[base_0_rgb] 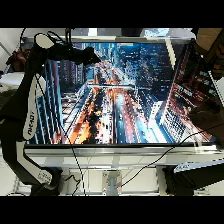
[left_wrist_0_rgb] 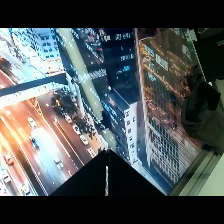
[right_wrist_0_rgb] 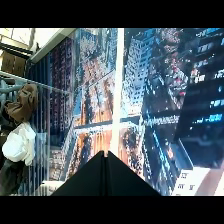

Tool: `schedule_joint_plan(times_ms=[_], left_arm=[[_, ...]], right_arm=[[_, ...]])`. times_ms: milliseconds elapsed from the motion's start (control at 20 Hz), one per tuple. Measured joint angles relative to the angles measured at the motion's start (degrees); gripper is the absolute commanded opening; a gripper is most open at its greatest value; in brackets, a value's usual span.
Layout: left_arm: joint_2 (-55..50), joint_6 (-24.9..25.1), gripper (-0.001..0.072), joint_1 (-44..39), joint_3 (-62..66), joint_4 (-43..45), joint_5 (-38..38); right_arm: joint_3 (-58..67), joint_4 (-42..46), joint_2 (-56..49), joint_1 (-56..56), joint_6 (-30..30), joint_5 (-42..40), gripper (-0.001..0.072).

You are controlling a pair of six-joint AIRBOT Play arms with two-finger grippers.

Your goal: Fold the shirts.

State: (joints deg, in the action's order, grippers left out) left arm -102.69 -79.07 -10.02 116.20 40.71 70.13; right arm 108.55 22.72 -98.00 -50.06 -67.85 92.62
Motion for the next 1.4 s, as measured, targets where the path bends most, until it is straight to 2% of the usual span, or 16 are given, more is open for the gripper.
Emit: schedule_joint_plan(times_ms=[1400], left_arm=[[0.0,0.0,0.0016,0.0,0.0,0.0,0.0]], right_arm=[[0.0,0.0,0.0,0.0,0.0,-1.5,0.0028]])
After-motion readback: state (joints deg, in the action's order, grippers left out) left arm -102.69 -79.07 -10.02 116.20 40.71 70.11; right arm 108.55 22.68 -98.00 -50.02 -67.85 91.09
